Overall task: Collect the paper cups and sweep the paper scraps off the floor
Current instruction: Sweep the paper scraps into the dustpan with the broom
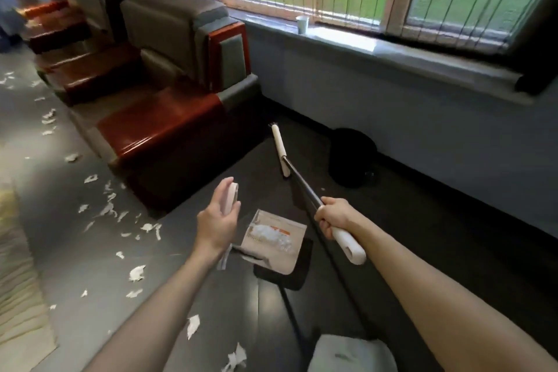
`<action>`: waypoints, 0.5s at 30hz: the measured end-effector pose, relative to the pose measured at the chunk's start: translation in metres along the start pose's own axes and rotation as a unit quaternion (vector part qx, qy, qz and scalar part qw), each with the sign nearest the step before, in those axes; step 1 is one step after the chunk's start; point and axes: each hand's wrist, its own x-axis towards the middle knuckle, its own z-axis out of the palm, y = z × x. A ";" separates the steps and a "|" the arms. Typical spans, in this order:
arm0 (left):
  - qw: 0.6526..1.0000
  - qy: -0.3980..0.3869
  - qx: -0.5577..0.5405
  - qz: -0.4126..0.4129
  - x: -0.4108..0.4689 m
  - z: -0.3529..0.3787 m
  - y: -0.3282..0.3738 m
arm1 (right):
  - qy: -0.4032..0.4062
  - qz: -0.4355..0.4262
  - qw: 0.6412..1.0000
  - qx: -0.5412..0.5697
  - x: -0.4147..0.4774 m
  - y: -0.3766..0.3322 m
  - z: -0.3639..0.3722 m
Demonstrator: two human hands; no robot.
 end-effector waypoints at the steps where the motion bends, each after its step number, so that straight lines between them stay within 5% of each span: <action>1: 1.000 -0.012 -0.010 0.008 0.004 -0.005 -0.006 | 0.012 0.004 1.000 0.010 -0.006 0.002 0.008; 15: 0.990 -0.123 -0.027 0.061 0.116 -0.009 -0.018 | 0.083 0.008 0.989 0.119 -0.021 -0.010 0.039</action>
